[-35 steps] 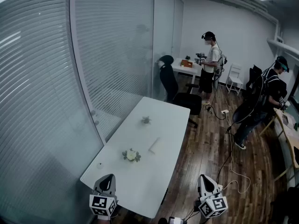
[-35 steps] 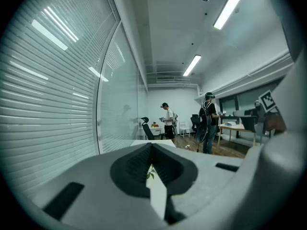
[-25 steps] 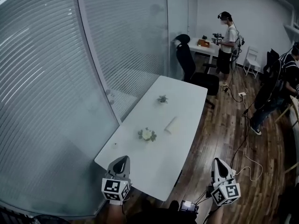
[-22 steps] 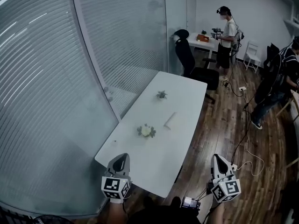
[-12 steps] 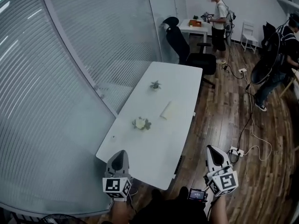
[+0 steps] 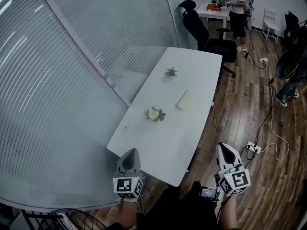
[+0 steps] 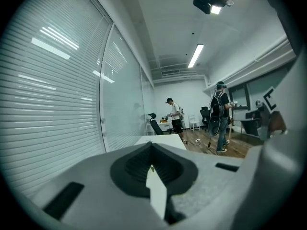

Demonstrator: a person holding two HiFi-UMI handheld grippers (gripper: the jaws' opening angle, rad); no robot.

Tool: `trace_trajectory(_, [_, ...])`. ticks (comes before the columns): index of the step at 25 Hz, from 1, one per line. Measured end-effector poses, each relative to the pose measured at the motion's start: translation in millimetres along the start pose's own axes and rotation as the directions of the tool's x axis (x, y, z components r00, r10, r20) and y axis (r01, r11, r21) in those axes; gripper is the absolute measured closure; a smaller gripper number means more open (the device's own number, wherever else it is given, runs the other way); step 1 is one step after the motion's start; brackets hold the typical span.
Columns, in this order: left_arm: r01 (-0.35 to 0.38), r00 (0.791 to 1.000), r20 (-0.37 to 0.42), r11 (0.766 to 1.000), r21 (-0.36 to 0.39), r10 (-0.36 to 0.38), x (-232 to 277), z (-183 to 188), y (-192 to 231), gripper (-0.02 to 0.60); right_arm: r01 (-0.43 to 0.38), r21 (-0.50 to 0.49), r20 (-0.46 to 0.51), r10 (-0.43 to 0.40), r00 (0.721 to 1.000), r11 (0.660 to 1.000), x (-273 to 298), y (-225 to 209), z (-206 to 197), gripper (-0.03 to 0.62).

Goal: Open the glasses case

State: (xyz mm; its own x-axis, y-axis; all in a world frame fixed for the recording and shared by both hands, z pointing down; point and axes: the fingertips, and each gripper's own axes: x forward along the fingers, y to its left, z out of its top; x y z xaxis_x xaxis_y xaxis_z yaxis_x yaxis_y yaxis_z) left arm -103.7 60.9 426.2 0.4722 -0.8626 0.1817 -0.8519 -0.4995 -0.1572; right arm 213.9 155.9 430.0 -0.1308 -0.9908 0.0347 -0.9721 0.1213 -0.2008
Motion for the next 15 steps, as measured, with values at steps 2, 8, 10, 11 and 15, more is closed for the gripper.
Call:
trace_trajectory(2, [0.02, 1.0, 0.002, 1.0, -0.006, -0.02, 8, -4, 7, 0.587, 0.008, -0.004, -0.019, -0.008, 1.0, 1.0, 12, 4, -3, 0.583])
trace_trajectory(8, [0.041, 0.999, 0.032, 0.998, -0.051, -0.039, 39, -18, 53, 0.587, 0.019, -0.075, -0.042, -0.023, 0.999, 0.997, 67, 24, 10, 0.583])
trace_trajectory(10, [0.068, 0.997, 0.053, 0.995, -0.068, -0.064, 50, -14, 65, 0.586, 0.032, -0.096, -0.055, -0.037, 0.998, 0.995, 85, 31, 15, 0.585])
trace_trajectory(11, [0.088, 0.995, 0.06, 0.993, -0.074, -0.083, 55, -11, 69, 0.588, 0.037, -0.106, -0.061, -0.044, 0.997, 0.994, 94, 34, 18, 0.585])
trace_trajectory(15, [0.125, 0.992, 0.043, 0.989, -0.082, -0.122, 71, -18, 94, 0.587, 0.006, -0.106, -0.114, -0.018, 0.993, 0.994, 131, 61, 10, 0.585])
